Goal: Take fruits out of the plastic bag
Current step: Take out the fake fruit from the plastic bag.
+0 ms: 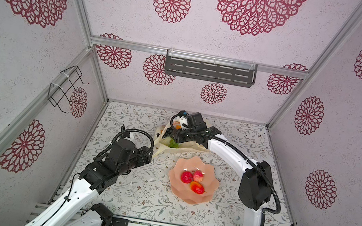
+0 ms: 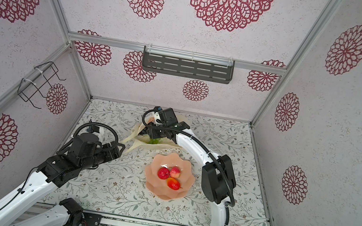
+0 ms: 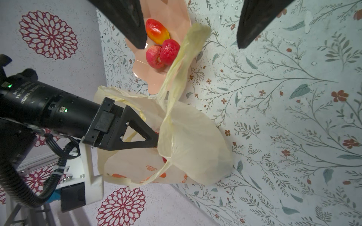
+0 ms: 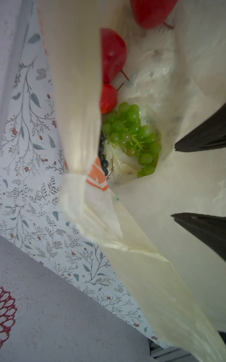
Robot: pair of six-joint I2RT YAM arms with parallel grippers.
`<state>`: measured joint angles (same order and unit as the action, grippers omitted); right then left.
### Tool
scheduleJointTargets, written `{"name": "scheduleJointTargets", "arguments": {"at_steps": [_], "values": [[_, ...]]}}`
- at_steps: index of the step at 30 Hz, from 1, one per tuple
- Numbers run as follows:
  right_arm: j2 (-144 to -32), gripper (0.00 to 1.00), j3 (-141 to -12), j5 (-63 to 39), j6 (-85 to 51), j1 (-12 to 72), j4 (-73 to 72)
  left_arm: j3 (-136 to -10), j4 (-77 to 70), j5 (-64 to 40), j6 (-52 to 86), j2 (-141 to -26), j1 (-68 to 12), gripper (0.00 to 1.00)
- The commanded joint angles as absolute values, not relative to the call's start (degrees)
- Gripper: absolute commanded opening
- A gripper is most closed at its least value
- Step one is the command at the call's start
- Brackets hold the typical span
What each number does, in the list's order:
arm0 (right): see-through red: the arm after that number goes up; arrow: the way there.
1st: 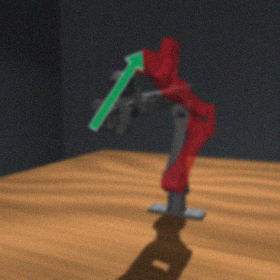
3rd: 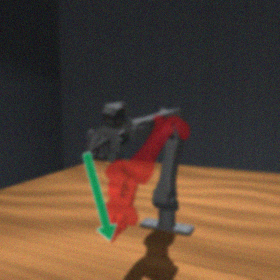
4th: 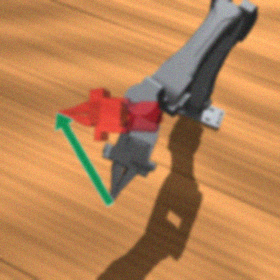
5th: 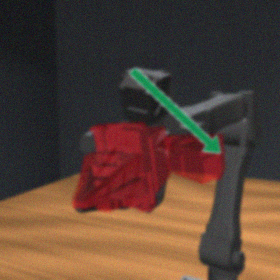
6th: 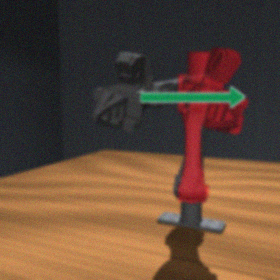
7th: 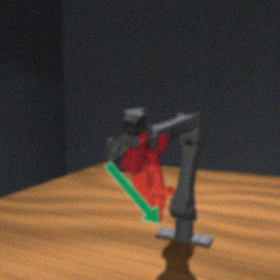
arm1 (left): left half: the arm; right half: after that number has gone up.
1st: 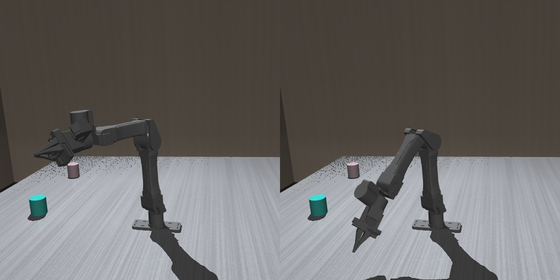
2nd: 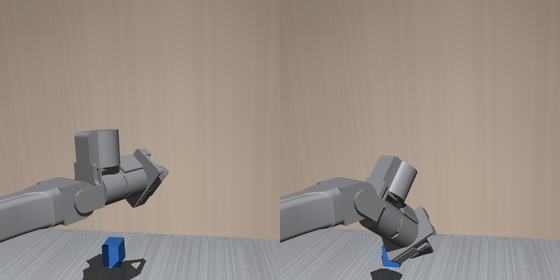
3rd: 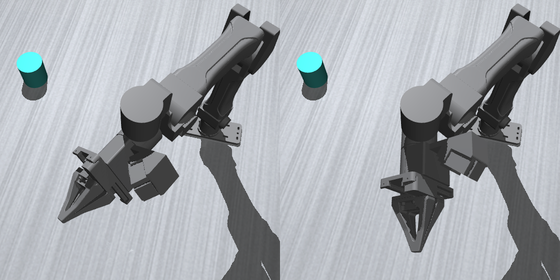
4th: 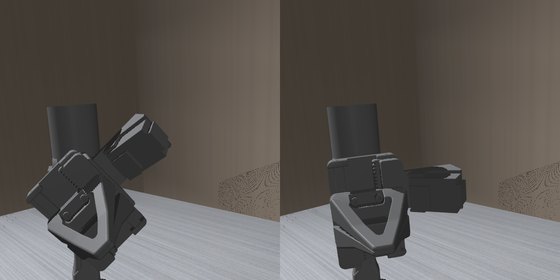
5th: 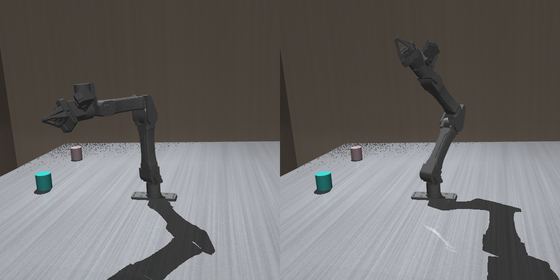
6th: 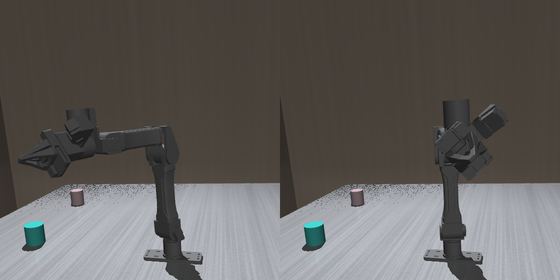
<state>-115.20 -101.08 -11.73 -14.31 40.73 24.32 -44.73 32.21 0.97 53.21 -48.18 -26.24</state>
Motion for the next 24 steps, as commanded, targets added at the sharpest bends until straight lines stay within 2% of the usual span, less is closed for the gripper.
{"name": "scheduleJointTargets", "arguments": {"at_steps": [1, 4, 6, 7, 8, 14, 20, 24], "values": [[-115.16, 0.53, -102.47, -15.43, -15.39, 41.74, 23.53, -42.79, 24.55, -4.66, 53.66, -50.16, -24.63, 0.67], [-116.35, 0.53, -100.98, -17.69, -16.37, 42.4, 21.98, -42.28, 23.96, -6.39, 51.49, -52.16, -24.2, 0.48], [-117.01, 0.53, -100.16, -18.21, -16.7, 42.54, 21.21, -42.15, 26.11, -5.29, 49.8, -52.52, -24.19, 0.19], [-117.34, 0.54, -99.86, -17.95, -16.63, 42.54, 21.19, -41.87, 27.18, -4.42, 49.22, -52.34, -24.24, 0.08], [-117.63, 0.56, -99.84, -17.15, -16.56, 42.54, 21.39, -41.44, 28.09, -3.67, 48.83, -52.02, -24.17, 0.01], [-120.65, 0.67, -104.04, -6.19, -12.77, 41.05, 25.57, -36.47, 34.0, -0.07, 50.23, -47.41, -24.23, 0.0], [-127.92, 0.78, -114.97, 2.39, -9.47, 37.79, 30.87, -32.1, 34.72, 0.22, 53.09, -43.75, -24.18, 0.0], [-131.7, 0.82, -122.01, 2.3, -8.85, 36.61, 32.15, -32.21, 33.81, 0.62, 52.68, -44.23, -24.24, 0.0]]}}
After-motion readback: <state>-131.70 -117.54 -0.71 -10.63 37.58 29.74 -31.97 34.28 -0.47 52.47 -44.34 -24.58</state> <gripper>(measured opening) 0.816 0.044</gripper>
